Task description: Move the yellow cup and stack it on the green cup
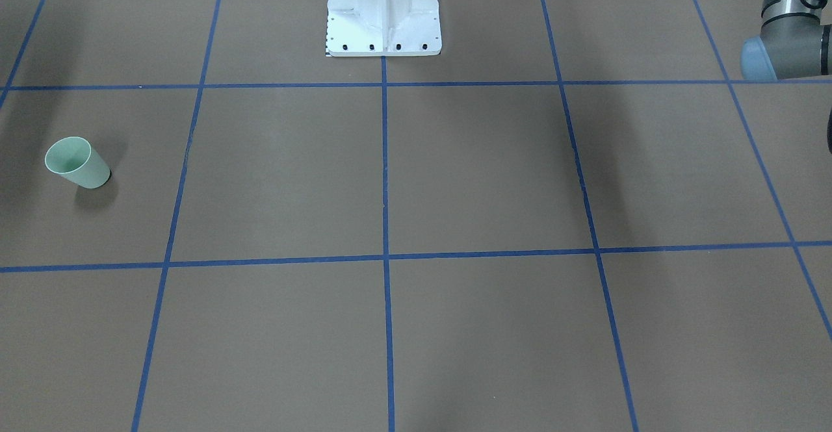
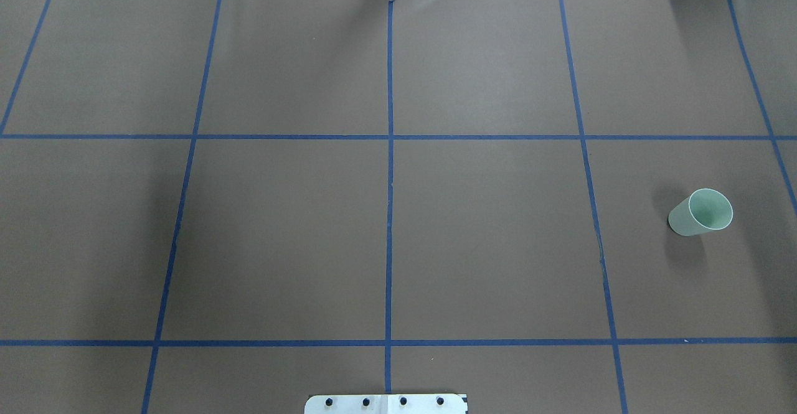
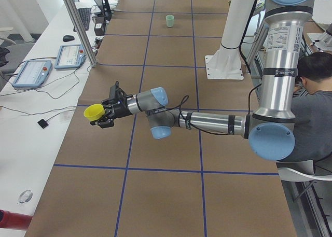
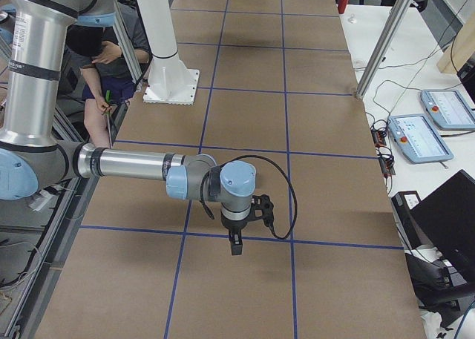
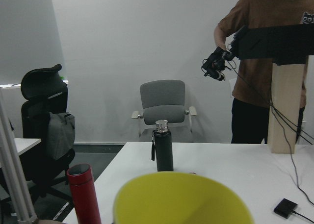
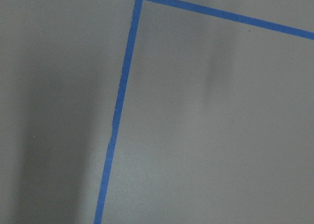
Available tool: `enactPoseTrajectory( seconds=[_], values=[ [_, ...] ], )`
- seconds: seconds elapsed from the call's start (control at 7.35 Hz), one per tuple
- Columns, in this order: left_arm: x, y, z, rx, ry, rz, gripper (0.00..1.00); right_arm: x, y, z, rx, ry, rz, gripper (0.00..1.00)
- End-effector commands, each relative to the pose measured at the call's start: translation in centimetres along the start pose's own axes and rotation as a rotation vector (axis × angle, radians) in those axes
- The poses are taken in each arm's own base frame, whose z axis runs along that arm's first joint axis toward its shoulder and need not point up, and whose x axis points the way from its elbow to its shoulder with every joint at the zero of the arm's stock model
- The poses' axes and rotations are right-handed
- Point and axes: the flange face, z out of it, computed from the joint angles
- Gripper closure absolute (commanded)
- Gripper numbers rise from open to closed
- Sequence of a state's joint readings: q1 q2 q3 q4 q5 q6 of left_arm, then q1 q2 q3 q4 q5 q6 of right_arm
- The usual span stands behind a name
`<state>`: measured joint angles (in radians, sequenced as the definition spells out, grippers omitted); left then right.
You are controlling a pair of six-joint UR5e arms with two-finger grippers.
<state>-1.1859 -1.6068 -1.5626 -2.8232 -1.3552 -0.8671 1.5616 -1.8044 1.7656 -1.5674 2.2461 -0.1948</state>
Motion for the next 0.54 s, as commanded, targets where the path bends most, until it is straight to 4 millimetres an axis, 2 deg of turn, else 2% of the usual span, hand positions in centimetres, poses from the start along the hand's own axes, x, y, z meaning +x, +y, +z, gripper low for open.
enactPoseTrajectory(
  seconds=[0.0,0.27,0.41],
  values=[
    [4.3,-2.1,-2.3,-0.051,0.186,-0.006,1.00,0.0,0.0,0.0,0.001,-0.003,0.000,0.00],
    [8.5,-0.8,-4.0,-0.043,0.372,0.233,1.00,-0.3,-0.2,-0.4,0.011,-0.001,-0.012,0.00],
    [10.0,0.3,-4.8,-0.049,0.448,0.251,1.00,-0.4,-0.3,-0.6,0.022,0.002,-0.028,0.00]
  ],
)
